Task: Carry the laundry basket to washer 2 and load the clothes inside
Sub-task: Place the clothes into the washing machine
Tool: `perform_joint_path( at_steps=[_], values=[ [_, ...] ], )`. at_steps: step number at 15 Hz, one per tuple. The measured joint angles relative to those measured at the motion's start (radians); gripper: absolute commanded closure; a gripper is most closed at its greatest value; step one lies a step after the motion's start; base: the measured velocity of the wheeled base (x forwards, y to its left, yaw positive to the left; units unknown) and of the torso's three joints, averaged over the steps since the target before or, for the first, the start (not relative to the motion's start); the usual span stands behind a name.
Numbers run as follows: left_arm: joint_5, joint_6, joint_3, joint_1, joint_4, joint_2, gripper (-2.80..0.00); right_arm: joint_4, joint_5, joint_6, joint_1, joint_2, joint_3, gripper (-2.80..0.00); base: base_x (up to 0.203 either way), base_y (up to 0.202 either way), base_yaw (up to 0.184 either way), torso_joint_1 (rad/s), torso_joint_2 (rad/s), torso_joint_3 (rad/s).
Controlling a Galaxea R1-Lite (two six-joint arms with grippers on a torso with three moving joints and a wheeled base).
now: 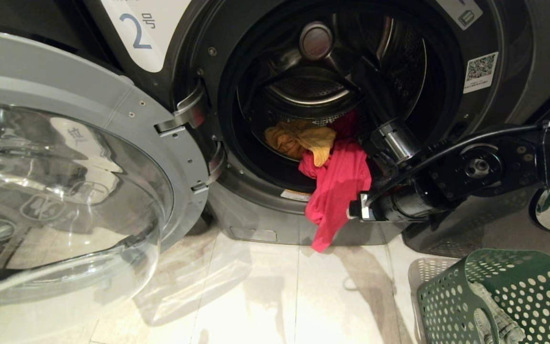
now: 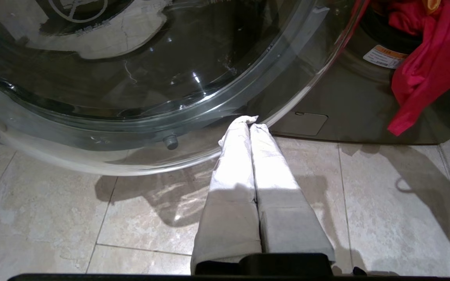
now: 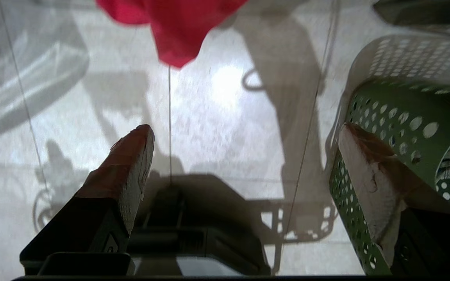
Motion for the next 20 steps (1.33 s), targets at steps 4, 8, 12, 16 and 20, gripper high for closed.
perform_joint_path(
  at_steps=[4,8,12,16,20],
  values=[
    [0.000,0.000,0.000,0.000,0.000,0.000,0.00,0.157,0.140,-0.001,-0.003,0.048,-0.135,-2.80,0.000,0.000,0.000,0.000,0.00,0.000],
    [0.000,0.000,0.000,0.000,0.000,0.000,0.00,0.162,0.148,-0.047,-0.022,0.115,-0.293,-2.80,0.000,0.000,0.000,0.000,0.00,0.000],
    [0.000,0.000,0.000,-0.001,0.000,0.000,0.00,0.159,0.150,-0.149,-0.069,0.199,-0.312,-2.80,0.000,0.000,0.000,0.000,0.00,0.000],
    [0.000,0.000,0.000,0.000,0.000,0.000,0.00,0.116,0.154,-0.162,-0.075,0.283,-0.389,-2.80,0.000,0.000,0.000,0.000,0.00,0.000],
    [0.000,0.000,0.000,0.000,0.000,0.000,0.00,-0.042,0.187,-0.224,-0.079,0.364,-0.437,-2.80,0.000,0.000,0.000,0.000,0.00,0.000]
  ],
)
